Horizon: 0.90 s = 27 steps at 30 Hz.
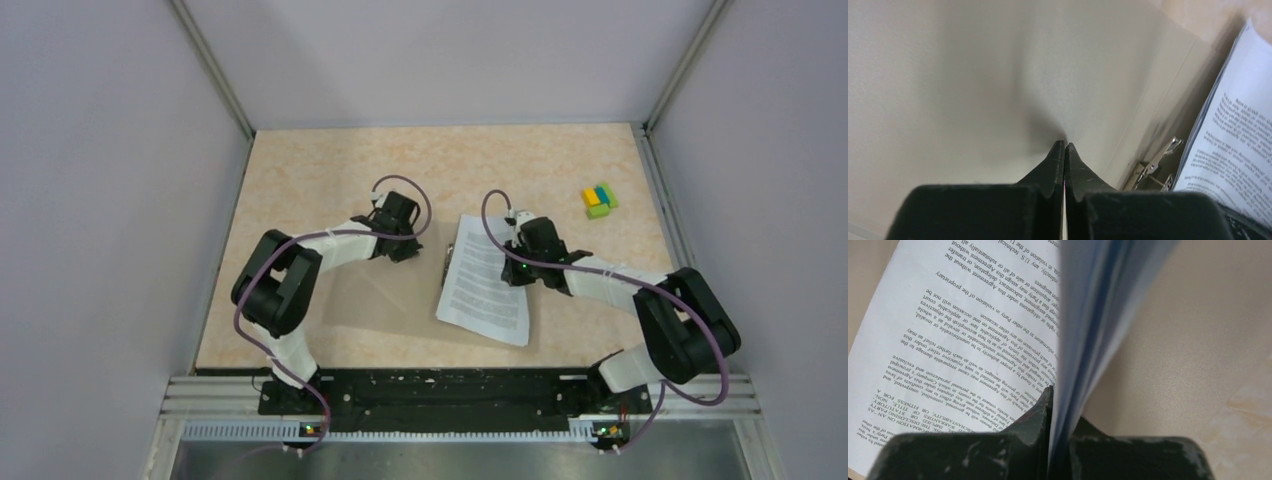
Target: Put the files into the folder
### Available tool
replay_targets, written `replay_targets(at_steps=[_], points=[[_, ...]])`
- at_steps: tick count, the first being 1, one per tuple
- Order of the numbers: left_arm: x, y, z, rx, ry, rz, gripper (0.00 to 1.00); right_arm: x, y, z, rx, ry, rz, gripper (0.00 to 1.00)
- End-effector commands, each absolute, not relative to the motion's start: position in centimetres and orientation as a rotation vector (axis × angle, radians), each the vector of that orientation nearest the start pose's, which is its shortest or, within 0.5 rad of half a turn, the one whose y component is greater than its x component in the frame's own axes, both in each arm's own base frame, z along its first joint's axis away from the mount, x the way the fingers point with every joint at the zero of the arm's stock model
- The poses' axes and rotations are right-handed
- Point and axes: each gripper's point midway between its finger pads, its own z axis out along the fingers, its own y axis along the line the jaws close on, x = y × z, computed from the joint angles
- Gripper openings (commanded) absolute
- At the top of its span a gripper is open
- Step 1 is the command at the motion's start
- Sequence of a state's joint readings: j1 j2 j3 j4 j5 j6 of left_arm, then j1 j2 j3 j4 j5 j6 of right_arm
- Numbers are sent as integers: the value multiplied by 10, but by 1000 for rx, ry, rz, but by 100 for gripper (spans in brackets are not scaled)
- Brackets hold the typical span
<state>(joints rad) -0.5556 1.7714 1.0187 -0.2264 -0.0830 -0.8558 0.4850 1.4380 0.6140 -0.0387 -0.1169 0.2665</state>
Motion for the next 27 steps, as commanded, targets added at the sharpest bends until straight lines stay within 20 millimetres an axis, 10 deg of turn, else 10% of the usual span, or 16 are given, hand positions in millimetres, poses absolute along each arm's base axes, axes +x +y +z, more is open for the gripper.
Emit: replay_targets(at_steps=[1, 10, 27], points=[[337, -184, -8, -562, 2646, -224, 0, 290, 186, 37, -372, 2409, 428, 0], [344, -144, -11, -610, 2619, -115, 0, 292, 190, 44, -417, 2392, 435, 0], [343, -162, -13, -570, 2655, -229, 0, 310, 223, 39, -384, 2351, 531, 0]])
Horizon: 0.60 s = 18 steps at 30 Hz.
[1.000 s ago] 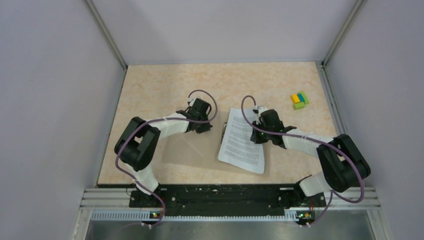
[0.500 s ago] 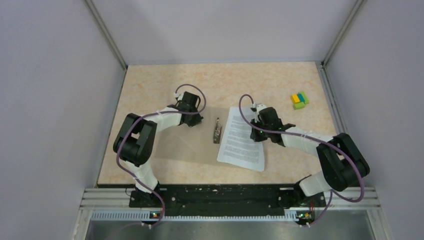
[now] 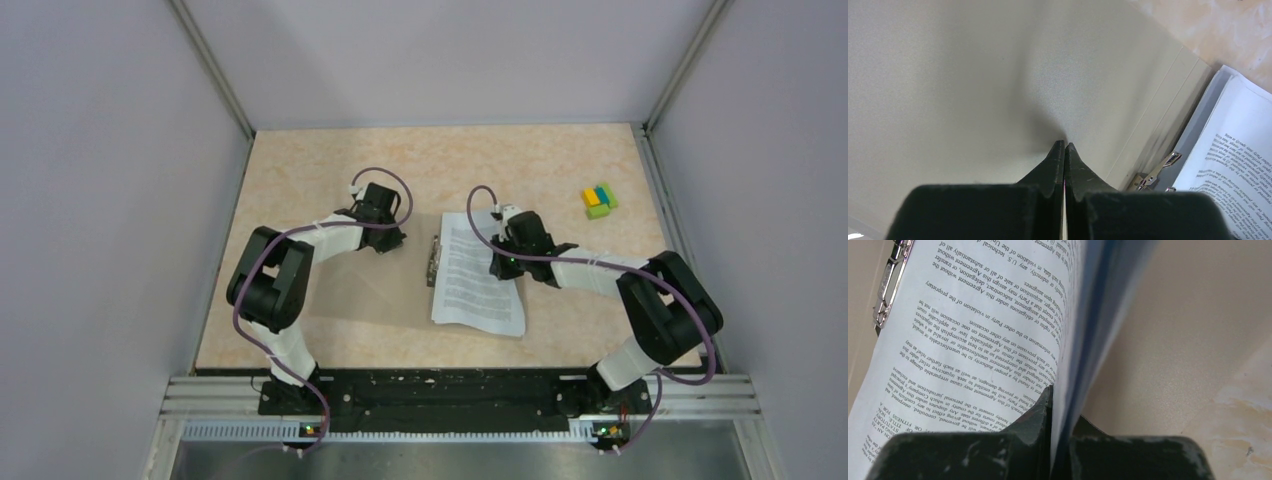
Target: Put the files into the folder
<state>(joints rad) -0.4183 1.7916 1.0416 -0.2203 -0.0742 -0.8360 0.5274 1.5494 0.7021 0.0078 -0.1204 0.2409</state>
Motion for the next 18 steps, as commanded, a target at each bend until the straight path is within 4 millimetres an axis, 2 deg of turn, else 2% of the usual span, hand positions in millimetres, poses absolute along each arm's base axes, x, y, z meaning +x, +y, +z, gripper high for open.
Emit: replay_targets(at_steps=[1, 5, 15, 18], points=[[342, -162, -12, -566, 2654, -233, 0, 311, 221, 41, -373, 2343, 521, 0], [342, -164, -10, -563, 2651, -240, 0, 319, 210, 47, -294, 2325, 453, 0], [339, -164, -7, -560, 2642, -244, 0, 340, 191, 42, -52, 2358, 373, 0], [339, -164, -7, -560, 2644, -248, 0, 342, 192, 45, -39, 2350, 379, 0]])
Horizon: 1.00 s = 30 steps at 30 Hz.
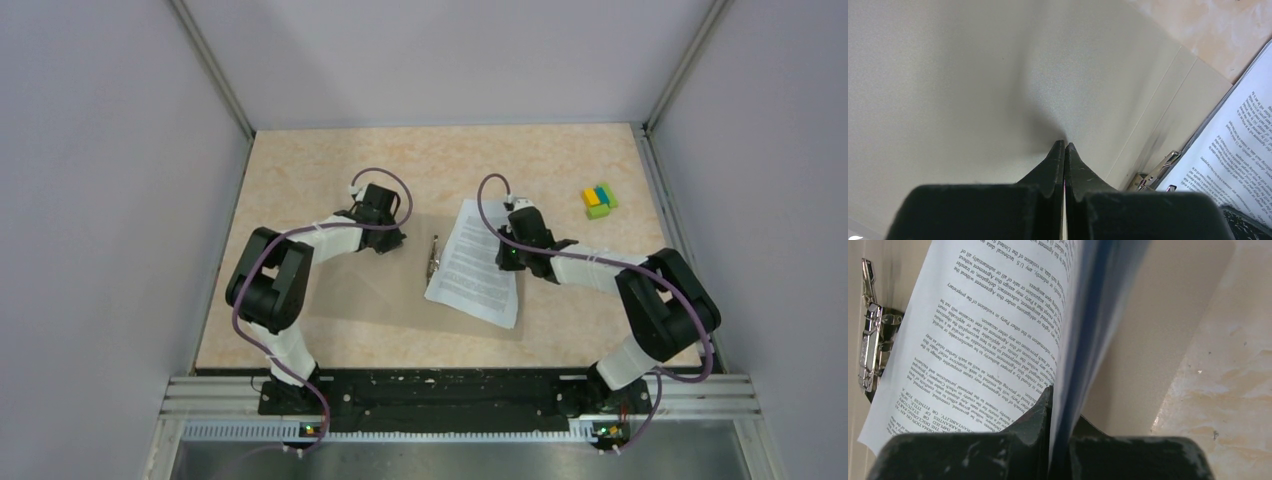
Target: Put the files into the folder
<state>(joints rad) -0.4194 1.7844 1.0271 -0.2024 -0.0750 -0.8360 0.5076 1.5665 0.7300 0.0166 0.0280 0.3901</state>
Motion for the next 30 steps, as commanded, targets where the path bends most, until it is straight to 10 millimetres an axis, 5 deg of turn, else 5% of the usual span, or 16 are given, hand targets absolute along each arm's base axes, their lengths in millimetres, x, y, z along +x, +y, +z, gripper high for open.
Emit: replay_targets(at_steps=[1, 7, 19, 30], points=[[339, -164, -6, -559, 2642, -251, 0, 342, 195, 47, -54, 2350, 402, 0], [341, -167, -4, -550, 2639, -264, 0, 325, 218, 44, -288, 2350, 422, 0], [345, -165, 0, -527, 2641, -239, 0, 306, 195, 32, -447, 2385, 287, 0], [350, -170, 4, -501, 2649, -248, 0, 298, 213, 44, -613, 2317, 330, 0]])
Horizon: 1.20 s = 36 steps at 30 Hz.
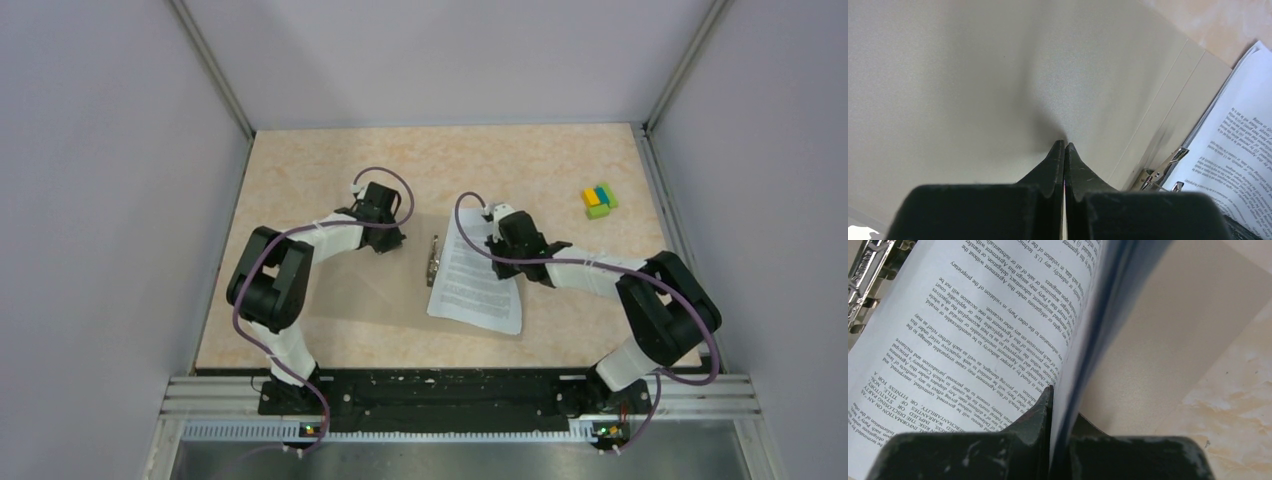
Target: Put the files into the folder
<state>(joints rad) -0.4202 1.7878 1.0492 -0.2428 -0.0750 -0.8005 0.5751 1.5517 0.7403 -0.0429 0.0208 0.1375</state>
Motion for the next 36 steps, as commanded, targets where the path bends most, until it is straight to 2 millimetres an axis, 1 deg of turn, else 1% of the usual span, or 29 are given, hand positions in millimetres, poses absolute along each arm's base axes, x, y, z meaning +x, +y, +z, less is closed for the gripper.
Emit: replay_targets(at_steps=[1, 4, 8, 14, 19, 23, 32, 33, 36], points=[[350, -170, 4, -505, 2649, -250, 0, 297, 215, 43, -615, 2317, 335, 0], [350, -170, 4, -505, 2649, -251, 0, 294, 221, 42, -635, 2312, 344, 0], [349, -170, 5, -506, 2647, -251, 0, 292, 222, 41, -641, 2314, 346, 0], [348, -171, 5, -516, 2643, -263, 0, 295, 226, 39, -597, 2341, 361, 0], [347, -170, 7, -526, 2636, -263, 0, 294, 227, 37, -554, 2356, 377, 0], [345, -171, 7, -535, 2631, -271, 0, 294, 228, 40, -529, 2349, 388, 0], [344, -172, 8, -535, 2628, -275, 0, 294, 227, 41, -513, 2364, 378, 0], [344, -172, 8, -536, 2630, -274, 0, 295, 226, 42, -509, 2365, 374, 4], [344, -172, 8, -542, 2627, -275, 0, 294, 225, 46, -497, 2363, 376, 20]])
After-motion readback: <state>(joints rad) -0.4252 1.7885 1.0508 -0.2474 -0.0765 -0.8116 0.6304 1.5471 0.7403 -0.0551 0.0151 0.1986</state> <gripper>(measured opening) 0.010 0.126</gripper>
